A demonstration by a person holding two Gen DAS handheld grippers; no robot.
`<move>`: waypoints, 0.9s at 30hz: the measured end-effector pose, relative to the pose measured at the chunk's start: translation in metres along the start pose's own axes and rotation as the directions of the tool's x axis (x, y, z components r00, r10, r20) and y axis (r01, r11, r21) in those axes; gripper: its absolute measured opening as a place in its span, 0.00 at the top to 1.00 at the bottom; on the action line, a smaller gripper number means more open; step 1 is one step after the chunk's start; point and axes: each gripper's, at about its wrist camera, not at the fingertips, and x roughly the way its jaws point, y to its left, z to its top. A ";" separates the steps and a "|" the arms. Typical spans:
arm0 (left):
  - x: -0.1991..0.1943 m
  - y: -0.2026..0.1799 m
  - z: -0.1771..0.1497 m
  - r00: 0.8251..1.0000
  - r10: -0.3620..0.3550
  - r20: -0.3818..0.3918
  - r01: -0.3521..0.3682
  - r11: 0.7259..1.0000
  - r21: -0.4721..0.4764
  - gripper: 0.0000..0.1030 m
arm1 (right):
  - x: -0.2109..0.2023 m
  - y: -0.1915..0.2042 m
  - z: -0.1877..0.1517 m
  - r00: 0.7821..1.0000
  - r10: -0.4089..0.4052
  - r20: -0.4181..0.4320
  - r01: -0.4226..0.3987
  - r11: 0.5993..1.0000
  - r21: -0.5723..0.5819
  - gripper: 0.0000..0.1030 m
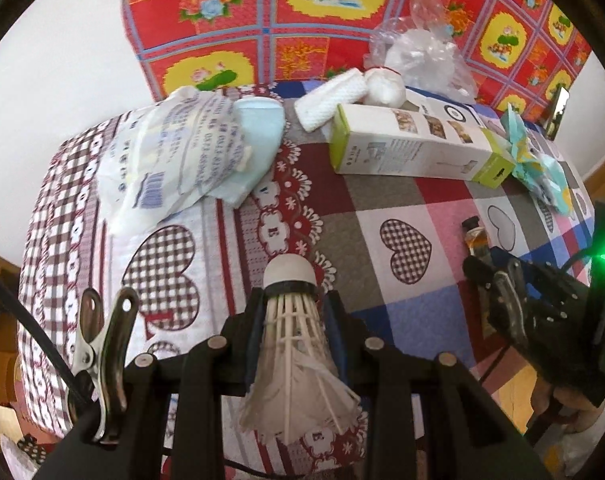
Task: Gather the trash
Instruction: 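Carry the shuttlecock and cream tube in both grippers to the red bucket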
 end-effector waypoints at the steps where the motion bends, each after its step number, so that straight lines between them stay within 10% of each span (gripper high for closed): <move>1: -0.002 0.001 -0.002 1.000 0.005 0.003 -0.005 1.000 -0.008 0.70 | -0.003 0.003 -0.001 1.000 0.007 0.006 -0.007 1.000 -0.014 0.63; 27: -0.064 0.088 -0.040 0.986 0.112 0.125 -0.076 0.963 -0.258 0.70 | -0.042 0.132 0.017 0.959 0.282 0.036 -0.265 0.932 -0.246 0.63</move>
